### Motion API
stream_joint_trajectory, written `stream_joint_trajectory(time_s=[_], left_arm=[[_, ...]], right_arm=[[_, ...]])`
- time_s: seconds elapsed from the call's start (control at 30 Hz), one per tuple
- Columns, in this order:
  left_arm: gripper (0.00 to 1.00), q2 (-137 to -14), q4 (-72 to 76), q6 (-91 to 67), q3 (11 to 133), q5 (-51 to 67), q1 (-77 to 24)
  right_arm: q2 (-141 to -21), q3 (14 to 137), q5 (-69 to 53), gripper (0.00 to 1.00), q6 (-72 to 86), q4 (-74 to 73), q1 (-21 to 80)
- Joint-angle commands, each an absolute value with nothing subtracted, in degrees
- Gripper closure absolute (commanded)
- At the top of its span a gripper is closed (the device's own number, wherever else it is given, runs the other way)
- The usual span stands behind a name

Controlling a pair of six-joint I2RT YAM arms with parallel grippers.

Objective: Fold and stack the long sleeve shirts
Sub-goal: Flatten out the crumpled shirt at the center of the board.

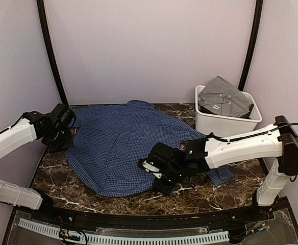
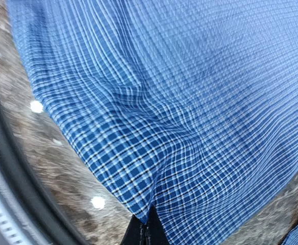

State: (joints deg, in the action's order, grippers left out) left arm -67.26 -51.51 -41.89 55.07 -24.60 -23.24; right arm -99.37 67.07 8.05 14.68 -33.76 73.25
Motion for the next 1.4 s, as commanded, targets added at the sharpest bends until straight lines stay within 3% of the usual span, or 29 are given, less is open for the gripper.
stream_joint_trajectory(time_s=[0.0, 0.2, 0.33, 0.57, 0.73, 0.9, 1.0, 1.17, 1.37], left_arm=[[1.00, -67.00, -53.99, -40.35, 57.63, -26.82, -22.70], [1.00, -66.32, -55.52, -40.29, 57.61, -27.54, -22.48], [1.00, -66.14, -55.92, -39.79, 57.85, -27.52, -21.90], [1.00, -66.25, -55.62, -37.10, 61.67, -27.68, -21.60], [1.00, -72.00, -47.57, -33.79, 65.48, -22.57, -18.69], [1.00, -83.44, -37.88, -32.92, 67.94, -18.21, -15.21], [1.00, -88.82, -35.95, -33.83, 70.61, -16.24, -12.73], [1.00, -92.85, -33.70, -32.84, 72.45, -15.78, -11.86], [1.00, -93.21, -33.27, -32.35, 71.93, -15.92, -11.51]], right_arm=[[-93.31, 74.49, -4.98, 1.00, 10.26, -41.15, 69.14], [-92.63, 73.17, -23.19, 1.00, 10.33, -40.30, 65.22], [-92.42, 72.68, -28.51, 1.00, 12.10, -38.53, 60.43], [-93.60, 81.45, -20.77, 1.00, 9.10, -44.20, 58.32], [-101.82, 84.73, -16.32, 0.97, 10.04, -40.53, 53.35], [-113.16, 88.05, -8.27, 0.86, 13.86, -35.25, 46.12], [-116.76, 91.30, -1.70, 0.73, 15.31, -35.69, 44.92], [-113.11, 90.43, 4.37, 0.42, 13.28, -34.74, 47.99], [-109.06, 85.85, 11.26, 0.29, 9.26, -30.21, 56.38]])
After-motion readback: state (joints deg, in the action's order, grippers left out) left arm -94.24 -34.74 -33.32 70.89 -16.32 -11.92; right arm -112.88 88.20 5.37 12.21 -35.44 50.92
